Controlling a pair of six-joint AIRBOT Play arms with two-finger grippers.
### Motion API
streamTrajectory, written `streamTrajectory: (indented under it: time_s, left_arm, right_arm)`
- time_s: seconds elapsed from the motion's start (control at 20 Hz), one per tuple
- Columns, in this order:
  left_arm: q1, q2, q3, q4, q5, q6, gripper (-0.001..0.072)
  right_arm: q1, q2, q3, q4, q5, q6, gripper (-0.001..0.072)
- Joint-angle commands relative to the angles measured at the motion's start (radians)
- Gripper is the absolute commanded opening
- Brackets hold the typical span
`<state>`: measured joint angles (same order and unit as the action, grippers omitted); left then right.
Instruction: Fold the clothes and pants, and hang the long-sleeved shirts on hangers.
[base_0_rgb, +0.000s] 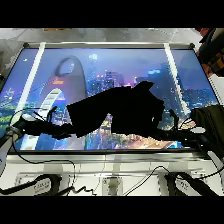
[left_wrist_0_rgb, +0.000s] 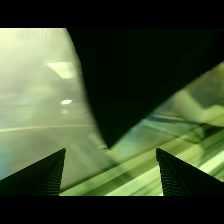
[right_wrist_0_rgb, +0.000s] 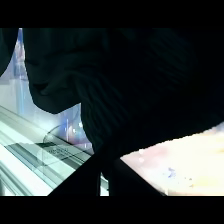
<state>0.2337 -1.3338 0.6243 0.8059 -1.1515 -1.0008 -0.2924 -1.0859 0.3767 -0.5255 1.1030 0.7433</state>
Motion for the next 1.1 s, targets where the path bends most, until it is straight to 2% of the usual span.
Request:
streamTrajectory:
  time_s: [0.0, 0.05, 0.15, 0.2, 0.25, 0.4, 0.6, 0.75, 0.9, 1.05]
  left_arm:
    - [-0.067, -0.028, -0.061, -0.019, 0.123, 0.022, 0.0613]
    - [-0.095, -0.044, -0.061, -0.042, 0.152, 0.023, 0.0554]
    - [-0.144, -0.068, -0.060, -0.111, 0.222, 0.023, 0.0300]
    - [-0.156, -0.070, -0.053, -0.137, 0.240, 0.026, 0.0067]
    - [-0.159, -0.068, -0.035, -0.145, 0.239, 0.053, 0.0007]
    - [-0.118, -0.058, 0.094, -0.132, 0.184, 0.063, 0.0008]
    - [0.032, -0.014, 0.373, -0.114, 0.095, 0.062, 0.0008]
    - [0.177, 0.033, 0.576, -0.071, 0.090, 0.023, 0.0007]
    - [0.297, 0.077, 0.678, 0.026, 0.081, 0.010, 0.0007]
    - [0.393, 0.101, 0.679, 0.158, 0.052, 0.009, 0.0008]
  right_arm:
    - [0.000, 0.001, 0.000, 0.002, -0.030, -0.002, 0.0023]
    - [0.000, 0.001, 0.000, 0.001, -0.042, -0.001, 0.0023]
    - [0.000, 0.001, 0.000, 0.002, -0.053, 0.003, 0.0023]
    - [0.000, 0.001, 0.007, -0.003, -0.049, 0.007, 0.0024]
    - [0.000, 0.002, 0.025, -0.010, -0.048, 0.012, 0.0023]
    - [0.000, 0.001, 0.148, -0.114, -0.049, 0.132, 0.0023]
    - [-0.001, 0.001, 0.423, -0.475, -0.048, 0.399, 0.0023]
    - [-0.007, 0.001, 0.633, -0.667, -0.048, 0.564, 0.0023]
    - [-0.044, 0.001, 0.795, -0.737, -0.014, 0.592, 0.0022]
    - [-0.094, 0.001, 0.856, -0.808, 0.065, 0.592, 0.0023]
